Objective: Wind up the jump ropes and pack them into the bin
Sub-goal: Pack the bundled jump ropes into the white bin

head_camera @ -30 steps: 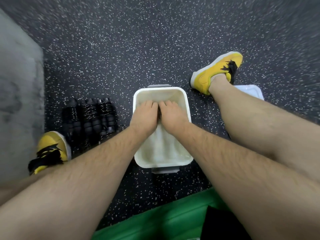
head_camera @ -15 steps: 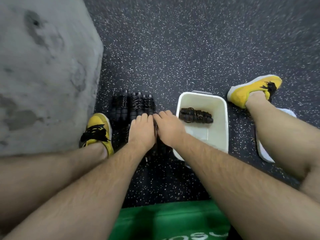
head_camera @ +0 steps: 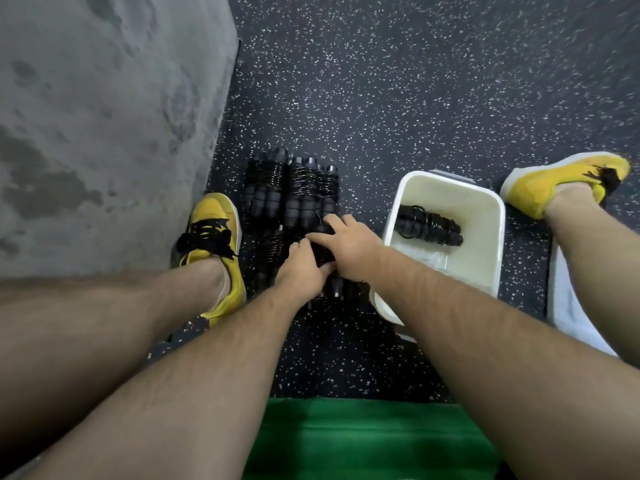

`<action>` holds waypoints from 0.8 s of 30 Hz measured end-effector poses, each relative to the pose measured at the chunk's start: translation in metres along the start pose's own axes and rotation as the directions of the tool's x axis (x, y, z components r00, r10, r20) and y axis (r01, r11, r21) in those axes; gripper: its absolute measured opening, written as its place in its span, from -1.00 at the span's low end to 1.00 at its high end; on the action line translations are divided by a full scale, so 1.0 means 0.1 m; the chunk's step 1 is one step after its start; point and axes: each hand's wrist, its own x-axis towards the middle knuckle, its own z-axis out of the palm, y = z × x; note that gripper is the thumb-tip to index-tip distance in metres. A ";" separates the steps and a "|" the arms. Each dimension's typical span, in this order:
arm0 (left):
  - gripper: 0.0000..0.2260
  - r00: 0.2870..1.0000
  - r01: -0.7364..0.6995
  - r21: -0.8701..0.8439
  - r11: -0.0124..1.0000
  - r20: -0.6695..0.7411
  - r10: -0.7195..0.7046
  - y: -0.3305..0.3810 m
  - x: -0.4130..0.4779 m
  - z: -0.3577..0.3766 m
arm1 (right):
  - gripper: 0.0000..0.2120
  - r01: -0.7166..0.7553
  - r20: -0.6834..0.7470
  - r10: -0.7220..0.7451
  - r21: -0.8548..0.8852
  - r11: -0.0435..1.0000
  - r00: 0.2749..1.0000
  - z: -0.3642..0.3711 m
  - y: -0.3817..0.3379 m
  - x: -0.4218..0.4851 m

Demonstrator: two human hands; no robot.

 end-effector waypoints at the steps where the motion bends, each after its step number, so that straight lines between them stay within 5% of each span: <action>1: -0.37 1.000 -0.020 -0.027 0.999 0.008 0.021 0.01 -0.01 -0.01 | -0.26 0.007 -0.019 -0.007 -0.018 1.000 1.000 -0.02 0.02 -0.02; 7: -0.54 0.961 -0.274 -0.055 0.960 -0.065 0.270 0.08 -0.15 -0.28 | -0.19 0.057 -0.165 -0.050 0.036 0.998 0.985 -0.15 0.15 -0.25; 13: -0.33 0.827 -0.547 0.061 0.835 -0.115 0.551 0.51 -0.32 -0.62 | -0.26 -0.057 -0.385 0.216 0.384 0.922 0.897 -0.34 0.42 -0.67; 16: -0.20 0.777 -0.609 0.222 0.761 -0.024 0.629 0.83 -0.37 -0.56 | -0.29 -0.133 -0.385 0.391 0.549 0.825 0.836 -0.38 0.69 -0.97; 19: -0.28 0.731 -0.657 0.319 0.683 0.048 0.681 1.15 -0.35 -0.31 | -0.31 -0.215 -0.355 0.488 0.588 0.780 0.798 -0.26 0.95 -1.29; 24: -0.32 0.726 -0.673 0.391 0.628 0.182 0.664 1.46 -0.24 0.12 | -0.30 -0.249 -0.262 0.509 0.638 0.729 0.820 0.07 1.25 -1.63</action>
